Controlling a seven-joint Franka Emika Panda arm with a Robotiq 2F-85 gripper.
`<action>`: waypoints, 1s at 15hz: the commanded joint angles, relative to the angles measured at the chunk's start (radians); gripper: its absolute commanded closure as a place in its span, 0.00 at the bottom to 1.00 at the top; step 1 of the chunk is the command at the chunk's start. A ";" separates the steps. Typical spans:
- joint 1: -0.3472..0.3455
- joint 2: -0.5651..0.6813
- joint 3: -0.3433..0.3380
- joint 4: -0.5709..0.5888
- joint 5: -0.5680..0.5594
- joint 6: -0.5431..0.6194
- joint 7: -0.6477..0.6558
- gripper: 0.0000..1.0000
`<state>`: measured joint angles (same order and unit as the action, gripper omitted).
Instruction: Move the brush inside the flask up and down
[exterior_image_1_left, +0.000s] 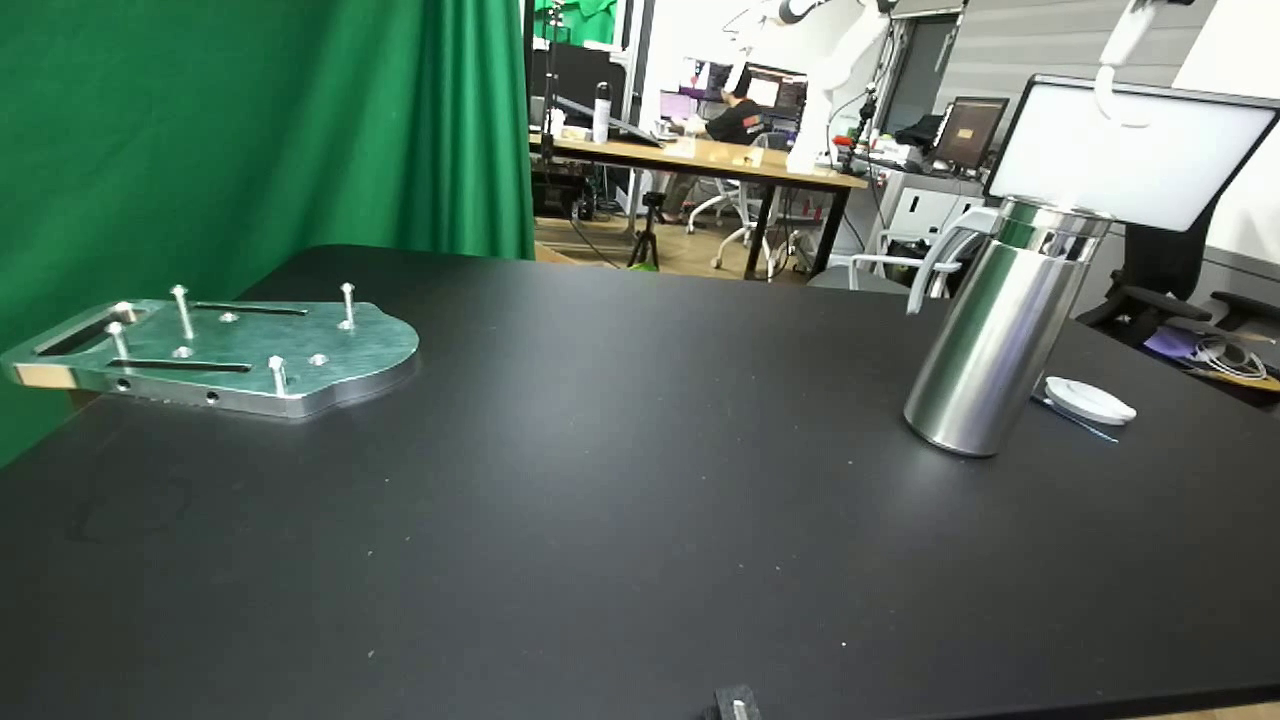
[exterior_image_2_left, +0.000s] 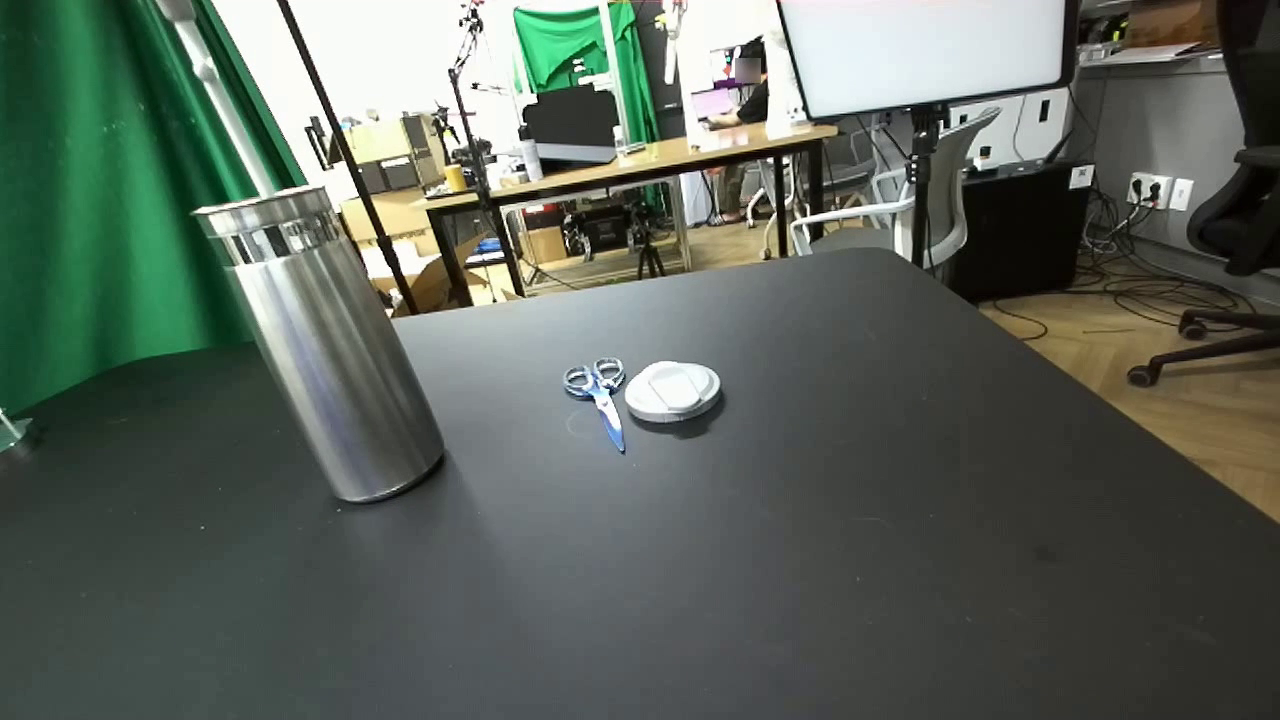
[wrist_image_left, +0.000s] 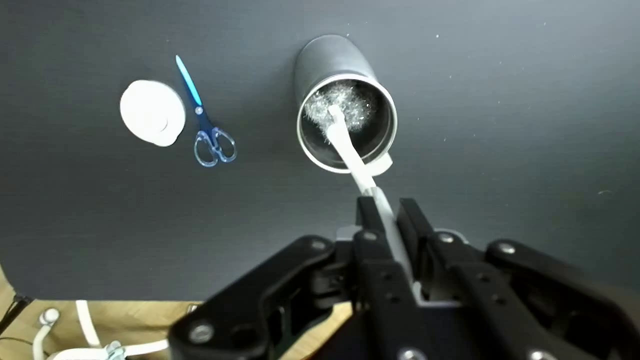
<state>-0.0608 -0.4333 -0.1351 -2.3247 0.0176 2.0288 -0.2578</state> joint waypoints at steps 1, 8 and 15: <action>0.021 0.047 0.016 -0.081 0.009 0.055 0.014 0.96; 0.031 0.167 0.049 -0.132 0.006 0.141 0.031 0.96; 0.009 0.053 0.026 -0.034 -0.002 0.051 -0.005 0.96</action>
<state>-0.0439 -0.3196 -0.0921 -2.4118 0.0179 2.1449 -0.2559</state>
